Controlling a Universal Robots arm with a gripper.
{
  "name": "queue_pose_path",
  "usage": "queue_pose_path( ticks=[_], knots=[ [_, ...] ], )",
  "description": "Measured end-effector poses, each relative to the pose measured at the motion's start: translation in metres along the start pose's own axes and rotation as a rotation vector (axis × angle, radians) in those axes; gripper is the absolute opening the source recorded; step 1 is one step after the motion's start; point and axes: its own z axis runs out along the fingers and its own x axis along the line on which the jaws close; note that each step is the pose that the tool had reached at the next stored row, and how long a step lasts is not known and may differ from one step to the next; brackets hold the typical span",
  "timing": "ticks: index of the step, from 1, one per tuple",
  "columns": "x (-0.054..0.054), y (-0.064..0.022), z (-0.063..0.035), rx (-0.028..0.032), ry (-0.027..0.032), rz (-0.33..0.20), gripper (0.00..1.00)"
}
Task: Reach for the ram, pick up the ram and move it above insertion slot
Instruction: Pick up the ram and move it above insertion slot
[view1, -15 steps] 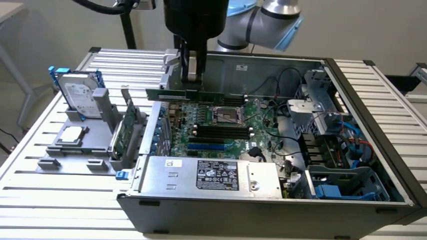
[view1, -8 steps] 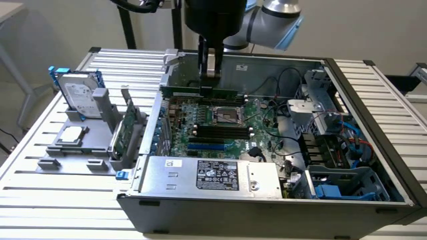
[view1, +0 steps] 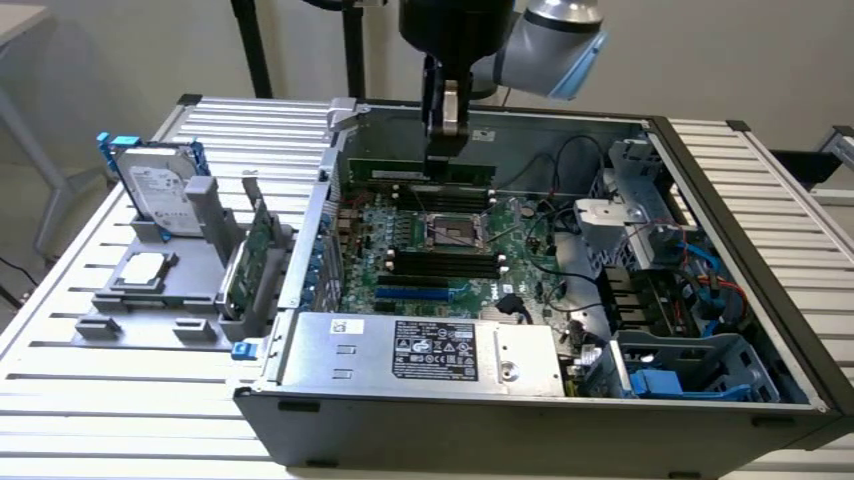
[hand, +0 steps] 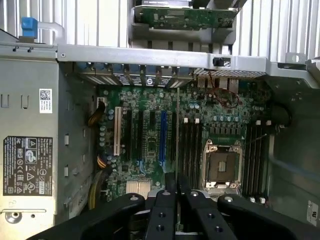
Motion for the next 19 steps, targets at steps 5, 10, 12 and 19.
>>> queue_pose_path(
  ticks=[5,10,12,19],
  knots=[
    [-0.017,-0.0108,0.0014,0.0066,0.0092,0.0,0.13],
    [-0.034,-0.0178,0.0031,0.0096,0.0142,0.0,0.13],
    [-0.04,-0.0191,0.0037,0.0101,0.015,0.0,0.13],
    [-0.056,-0.0209,0.0058,0.0113,0.0155,0.007,0.13]
  ],
)
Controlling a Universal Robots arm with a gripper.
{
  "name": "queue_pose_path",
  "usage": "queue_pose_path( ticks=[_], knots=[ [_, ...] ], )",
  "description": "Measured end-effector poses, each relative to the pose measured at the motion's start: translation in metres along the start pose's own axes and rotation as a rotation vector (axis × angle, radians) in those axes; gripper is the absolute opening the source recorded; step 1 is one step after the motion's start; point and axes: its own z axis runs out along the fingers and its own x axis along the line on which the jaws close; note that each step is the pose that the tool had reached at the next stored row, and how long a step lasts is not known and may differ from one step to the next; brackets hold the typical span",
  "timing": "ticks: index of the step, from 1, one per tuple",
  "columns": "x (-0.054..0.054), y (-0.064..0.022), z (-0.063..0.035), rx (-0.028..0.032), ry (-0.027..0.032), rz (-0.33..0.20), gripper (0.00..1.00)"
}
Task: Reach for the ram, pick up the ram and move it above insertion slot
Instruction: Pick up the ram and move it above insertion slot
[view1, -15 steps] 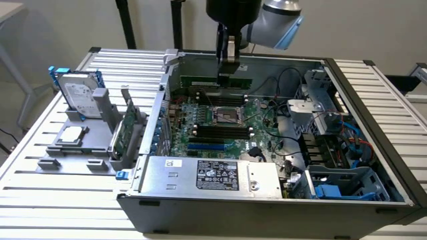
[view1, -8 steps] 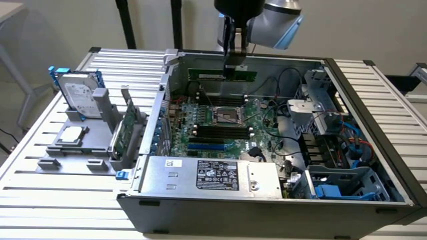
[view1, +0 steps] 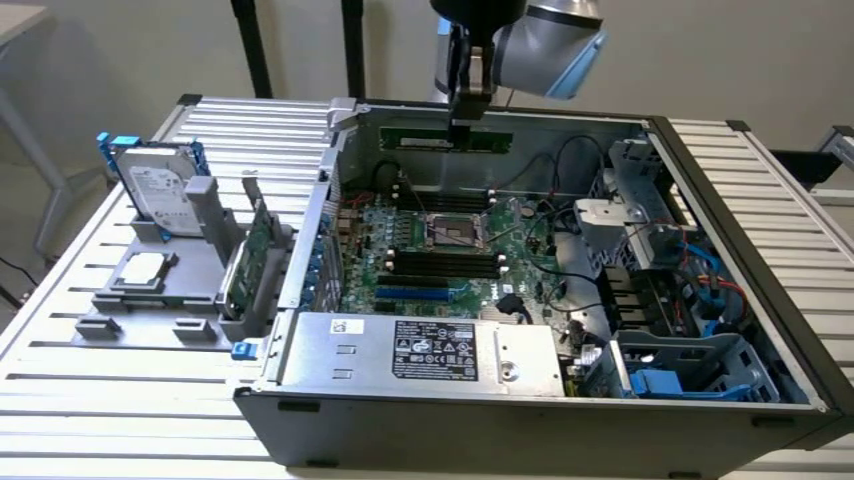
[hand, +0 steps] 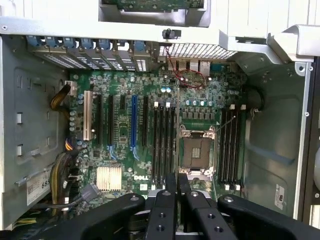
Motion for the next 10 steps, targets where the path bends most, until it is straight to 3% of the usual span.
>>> queue_pose_path(
  ticks=[10],
  knots=[
    [-0.004,-0.0002,0.0002,0.0006,-0.0001,0.011,0.13]
  ],
)
